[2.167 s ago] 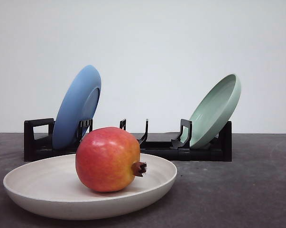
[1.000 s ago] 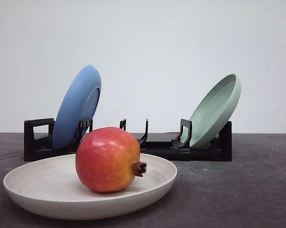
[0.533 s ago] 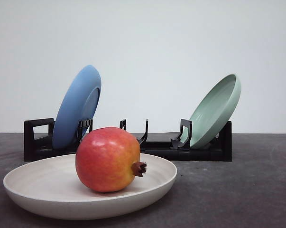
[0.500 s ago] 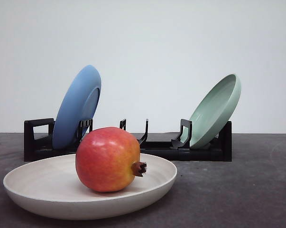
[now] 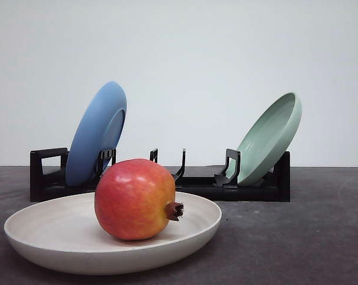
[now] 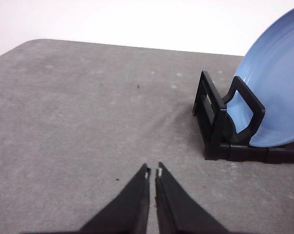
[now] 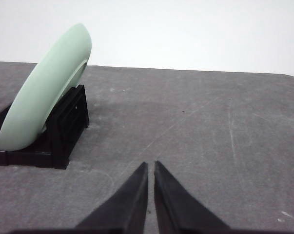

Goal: Place pomegranate in white plate

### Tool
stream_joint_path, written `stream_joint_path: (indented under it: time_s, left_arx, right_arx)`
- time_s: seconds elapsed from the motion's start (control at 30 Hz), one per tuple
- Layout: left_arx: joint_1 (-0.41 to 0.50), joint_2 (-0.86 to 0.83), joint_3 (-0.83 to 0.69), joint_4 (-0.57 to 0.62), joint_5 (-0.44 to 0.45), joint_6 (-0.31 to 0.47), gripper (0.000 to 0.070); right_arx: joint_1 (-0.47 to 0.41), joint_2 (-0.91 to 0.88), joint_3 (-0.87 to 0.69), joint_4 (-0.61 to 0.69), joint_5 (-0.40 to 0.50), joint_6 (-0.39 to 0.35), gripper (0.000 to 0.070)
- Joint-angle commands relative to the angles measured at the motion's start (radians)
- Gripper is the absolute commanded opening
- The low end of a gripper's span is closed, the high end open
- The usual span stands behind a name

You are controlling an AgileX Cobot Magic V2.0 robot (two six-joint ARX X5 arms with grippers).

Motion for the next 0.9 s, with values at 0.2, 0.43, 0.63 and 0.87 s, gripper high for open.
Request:
stream_joint_path:
  time_s: [0.2, 0.43, 0.63, 0.87]
  left_arx:
    - [0.003, -0.001, -0.01, -0.003, 0.0, 0.012, 0.0]
    - [0.003, -0.001, -0.01, -0.003, 0.0, 0.012, 0.0]
    - [0.003, -0.001, -0.01, -0.003, 0.0, 0.012, 0.0]
    - [0.003, -0.001, -0.01, -0.003, 0.0, 0.012, 0.0]
  right_arx:
    - [-0.002, -0.001, -0.004, 0.011, 0.001, 0.011, 0.0021]
    - [-0.002, -0.001, -0.004, 0.011, 0.001, 0.01, 0.0021]
    - [-0.002, -0.001, -0.004, 0.011, 0.001, 0.011, 0.0021]
    - [-0.002, -0.001, -0.004, 0.011, 0.001, 0.011, 0.0021]
